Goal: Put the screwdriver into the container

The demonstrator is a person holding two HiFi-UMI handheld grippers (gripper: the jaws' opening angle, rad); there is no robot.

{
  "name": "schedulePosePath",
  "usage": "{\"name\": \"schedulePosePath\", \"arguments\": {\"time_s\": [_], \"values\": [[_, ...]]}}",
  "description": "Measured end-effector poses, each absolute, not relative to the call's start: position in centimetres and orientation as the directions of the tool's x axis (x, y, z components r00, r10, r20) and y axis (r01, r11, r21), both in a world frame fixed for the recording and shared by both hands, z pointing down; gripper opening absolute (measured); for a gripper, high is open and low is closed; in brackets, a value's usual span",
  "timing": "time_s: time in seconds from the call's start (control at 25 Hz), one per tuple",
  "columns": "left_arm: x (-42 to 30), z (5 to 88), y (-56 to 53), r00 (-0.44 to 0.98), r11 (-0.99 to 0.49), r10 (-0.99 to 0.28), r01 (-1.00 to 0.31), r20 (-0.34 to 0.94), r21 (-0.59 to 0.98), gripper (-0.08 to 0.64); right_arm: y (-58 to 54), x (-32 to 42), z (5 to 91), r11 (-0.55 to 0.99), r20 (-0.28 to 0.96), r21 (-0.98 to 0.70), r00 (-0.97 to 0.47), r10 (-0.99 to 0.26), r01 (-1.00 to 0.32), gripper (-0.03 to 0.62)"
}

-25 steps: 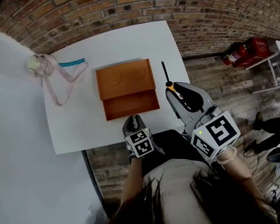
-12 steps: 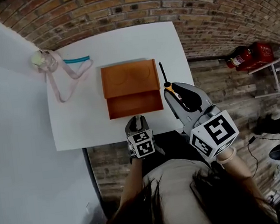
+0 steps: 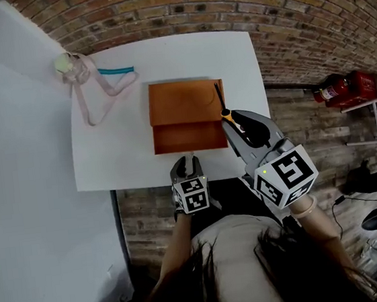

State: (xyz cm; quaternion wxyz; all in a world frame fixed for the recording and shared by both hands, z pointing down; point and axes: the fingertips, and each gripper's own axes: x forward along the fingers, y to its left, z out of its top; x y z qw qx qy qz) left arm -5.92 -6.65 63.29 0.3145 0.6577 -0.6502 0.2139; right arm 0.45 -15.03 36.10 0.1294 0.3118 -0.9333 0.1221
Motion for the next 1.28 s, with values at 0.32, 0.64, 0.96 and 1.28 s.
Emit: {"name": "schedulePosePath", "arguments": {"time_s": [0.32, 0.64, 0.96, 1.28], "values": [[-6.9, 63.1, -5.5, 0.044, 0.084, -0.717, -0.985, 0.696, 0.149, 0.123, -15.0, -1.1, 38.2, 0.811, 0.363, -0.131, -0.789, -0.496, -0.57, 0.075], [-7.6, 62.7, -5.0, 0.032, 0.106, -0.721, -0.982, 0.692, 0.156, 0.123, -15.3, -2.5, 41.1, 0.856, 0.433, -0.052, -0.784, -0.445, -0.514, 0.075], [-9.5, 62.4, -4.3, -0.018, 0.163, -0.734, -0.975, 0.679, 0.15, 0.12, -15.2, -4.1, 44.2, 0.897, 0.506, -0.041, -0.783, -0.361, -0.44, 0.075], [-10.8, 61.8, -3.7, -0.079, 0.231, -0.733, -0.963, 0.675, 0.139, 0.107, -15.0, -5.6, 46.7, 0.937, 0.579, -0.041, -0.773, -0.261, -0.347, 0.075]]}}
